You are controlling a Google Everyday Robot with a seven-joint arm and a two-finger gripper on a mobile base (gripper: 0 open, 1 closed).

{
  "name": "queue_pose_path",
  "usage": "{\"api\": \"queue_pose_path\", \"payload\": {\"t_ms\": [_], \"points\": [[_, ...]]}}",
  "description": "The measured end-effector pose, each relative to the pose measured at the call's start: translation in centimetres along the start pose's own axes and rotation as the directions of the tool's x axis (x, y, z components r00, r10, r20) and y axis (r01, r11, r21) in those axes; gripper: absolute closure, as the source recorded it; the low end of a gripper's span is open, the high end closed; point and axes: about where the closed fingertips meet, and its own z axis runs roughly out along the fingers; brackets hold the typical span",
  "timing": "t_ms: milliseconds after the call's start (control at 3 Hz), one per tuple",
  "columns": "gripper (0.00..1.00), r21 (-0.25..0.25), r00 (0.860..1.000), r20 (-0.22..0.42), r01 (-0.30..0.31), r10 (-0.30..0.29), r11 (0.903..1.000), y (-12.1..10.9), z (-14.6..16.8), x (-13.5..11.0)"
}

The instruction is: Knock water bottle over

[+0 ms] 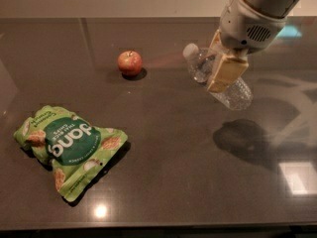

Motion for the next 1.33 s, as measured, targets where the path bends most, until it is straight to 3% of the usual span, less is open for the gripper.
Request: {"api": "queue_pose_path", "payload": {"t_ms": [333,667,1000,1333], "points": [[1.0,0.026,0.988,-0.15,-0.032,0.035,0.9992,-3.2,1.4,3.7],[1.0,0.022,0.97,-0.236,-0.054,0.058,0.9983,-5.6,3.7,6.4],[0.84,-0.002,0.962,-0.27,-0.054,0.051,0.9986,-6.5,6.1,7.4],[0.61,-0.037,0.96,-0.277,-0.048,0.036,0.9982,-6.6,8.4,7.3]]}}
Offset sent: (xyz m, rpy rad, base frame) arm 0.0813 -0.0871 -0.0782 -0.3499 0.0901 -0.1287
